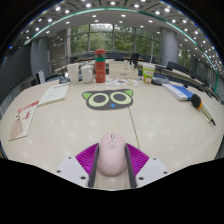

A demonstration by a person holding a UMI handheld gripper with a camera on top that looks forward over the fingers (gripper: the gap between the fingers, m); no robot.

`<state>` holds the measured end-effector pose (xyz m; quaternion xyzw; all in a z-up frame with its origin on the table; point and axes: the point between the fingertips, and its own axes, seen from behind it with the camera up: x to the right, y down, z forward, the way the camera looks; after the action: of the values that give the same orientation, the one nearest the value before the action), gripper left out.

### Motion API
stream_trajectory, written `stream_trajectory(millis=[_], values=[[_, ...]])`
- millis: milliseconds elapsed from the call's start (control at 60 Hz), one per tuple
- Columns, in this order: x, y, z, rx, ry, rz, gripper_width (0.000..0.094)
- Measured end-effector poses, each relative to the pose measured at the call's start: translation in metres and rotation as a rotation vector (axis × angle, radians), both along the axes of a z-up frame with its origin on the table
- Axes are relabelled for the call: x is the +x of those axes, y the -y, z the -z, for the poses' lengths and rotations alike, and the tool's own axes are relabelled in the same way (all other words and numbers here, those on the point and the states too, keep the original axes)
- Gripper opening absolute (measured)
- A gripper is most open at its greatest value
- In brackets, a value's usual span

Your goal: Arrange mouse

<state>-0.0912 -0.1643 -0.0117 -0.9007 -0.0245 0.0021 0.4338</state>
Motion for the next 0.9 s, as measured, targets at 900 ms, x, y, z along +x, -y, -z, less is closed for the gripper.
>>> stream_trajectory(millis=[900], values=[[-0.020, -0.209, -0.160, 0.215, 0.040, 0.012, 0.0338]])
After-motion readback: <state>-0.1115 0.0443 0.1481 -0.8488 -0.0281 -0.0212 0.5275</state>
